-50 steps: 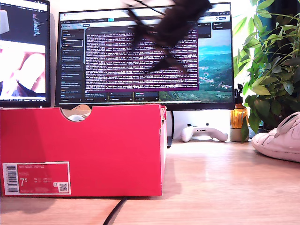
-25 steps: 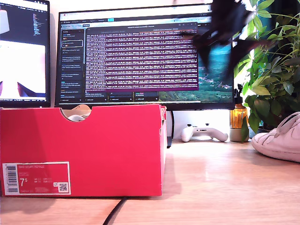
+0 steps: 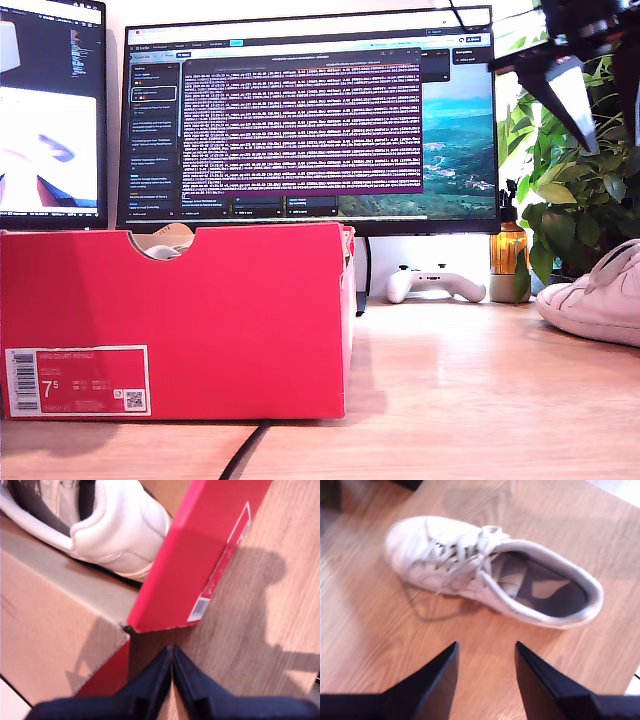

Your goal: Pack the white shoes by picking the first shoe and placing it inside the red shoebox, left side, then picking and rotating the second shoe and placing it in the shoebox

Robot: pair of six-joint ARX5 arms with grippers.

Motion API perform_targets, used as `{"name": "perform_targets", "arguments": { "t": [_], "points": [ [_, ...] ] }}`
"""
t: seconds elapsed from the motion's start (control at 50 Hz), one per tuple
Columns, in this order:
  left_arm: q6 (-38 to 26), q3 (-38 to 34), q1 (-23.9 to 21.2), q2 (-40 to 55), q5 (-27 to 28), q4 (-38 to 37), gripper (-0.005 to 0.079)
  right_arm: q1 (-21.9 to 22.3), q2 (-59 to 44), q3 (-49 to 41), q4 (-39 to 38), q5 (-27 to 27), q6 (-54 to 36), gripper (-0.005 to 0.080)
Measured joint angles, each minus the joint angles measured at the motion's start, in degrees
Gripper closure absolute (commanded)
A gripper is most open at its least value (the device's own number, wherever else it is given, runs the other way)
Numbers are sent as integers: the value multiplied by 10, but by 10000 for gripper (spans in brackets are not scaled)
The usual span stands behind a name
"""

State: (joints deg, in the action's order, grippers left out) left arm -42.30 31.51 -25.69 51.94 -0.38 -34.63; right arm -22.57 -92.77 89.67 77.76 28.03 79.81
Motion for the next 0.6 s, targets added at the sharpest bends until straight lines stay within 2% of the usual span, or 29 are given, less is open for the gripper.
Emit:
{"name": "perform_targets", "arguments": {
  "t": [0.38,0.48,0.6],
  "points": [
    [0,0,0,0,0,0,761,84,158,-182,3,-24,80,413],
    [0,0,0,0,0,0,762,90,169,-231,4,-35,123,412],
    [0,0,0,0,0,0,761,91,169,-256,-26,-46,127,403]
  ]
}}
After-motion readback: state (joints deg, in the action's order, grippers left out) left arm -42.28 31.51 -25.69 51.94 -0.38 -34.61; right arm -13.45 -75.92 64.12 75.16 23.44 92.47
